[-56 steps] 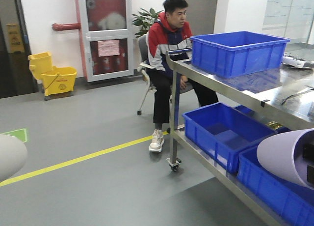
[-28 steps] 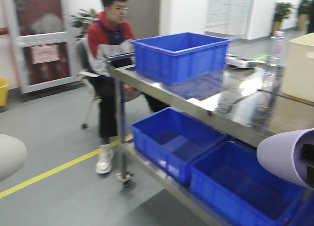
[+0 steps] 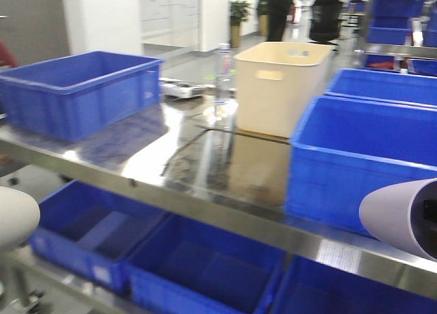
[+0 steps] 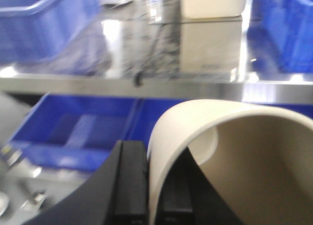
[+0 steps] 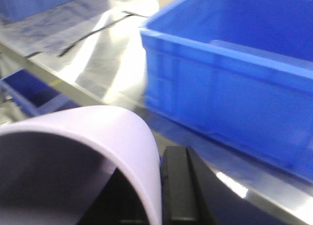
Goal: Grab cup from conveyor and place in blue bin
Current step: 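Carry both cups while the base drives to the blue bins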
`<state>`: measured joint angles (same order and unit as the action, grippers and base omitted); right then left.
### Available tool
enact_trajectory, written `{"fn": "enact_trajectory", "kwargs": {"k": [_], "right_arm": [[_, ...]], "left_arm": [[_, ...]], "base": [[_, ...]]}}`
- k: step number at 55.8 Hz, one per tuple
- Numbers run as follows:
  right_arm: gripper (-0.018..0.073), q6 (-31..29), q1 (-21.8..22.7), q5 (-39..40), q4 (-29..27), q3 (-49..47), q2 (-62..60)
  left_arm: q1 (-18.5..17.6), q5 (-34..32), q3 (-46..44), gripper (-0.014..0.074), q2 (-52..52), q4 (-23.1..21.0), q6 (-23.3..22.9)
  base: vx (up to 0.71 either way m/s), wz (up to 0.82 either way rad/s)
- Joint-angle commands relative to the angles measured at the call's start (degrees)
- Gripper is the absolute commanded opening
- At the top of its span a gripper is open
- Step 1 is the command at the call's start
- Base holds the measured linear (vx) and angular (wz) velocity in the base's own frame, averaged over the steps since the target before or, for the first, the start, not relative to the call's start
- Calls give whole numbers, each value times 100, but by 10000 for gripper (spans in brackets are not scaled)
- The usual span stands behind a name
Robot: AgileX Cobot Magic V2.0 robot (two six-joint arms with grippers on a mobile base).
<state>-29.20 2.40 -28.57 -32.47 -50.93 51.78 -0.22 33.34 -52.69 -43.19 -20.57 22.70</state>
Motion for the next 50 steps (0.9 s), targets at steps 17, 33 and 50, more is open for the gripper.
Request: {"fn": "enact_trajectory", "kwargs": {"k": [17,33,50], "right_arm": [[-10,-50,14,422,-133,-177,-47],[-10,-50,14,417,-133,-177,-47],[-10,-50,14,422,-133,-177,-47]], "left_arm": [[-40,-464,-137,-3,11,-147,-2],[-40,-464,-137,-3,11,-147,-2],[-40,-464,-137,-3,11,-147,-2]], "base": [[22,-56],[22,-34],[20,-11]]}}
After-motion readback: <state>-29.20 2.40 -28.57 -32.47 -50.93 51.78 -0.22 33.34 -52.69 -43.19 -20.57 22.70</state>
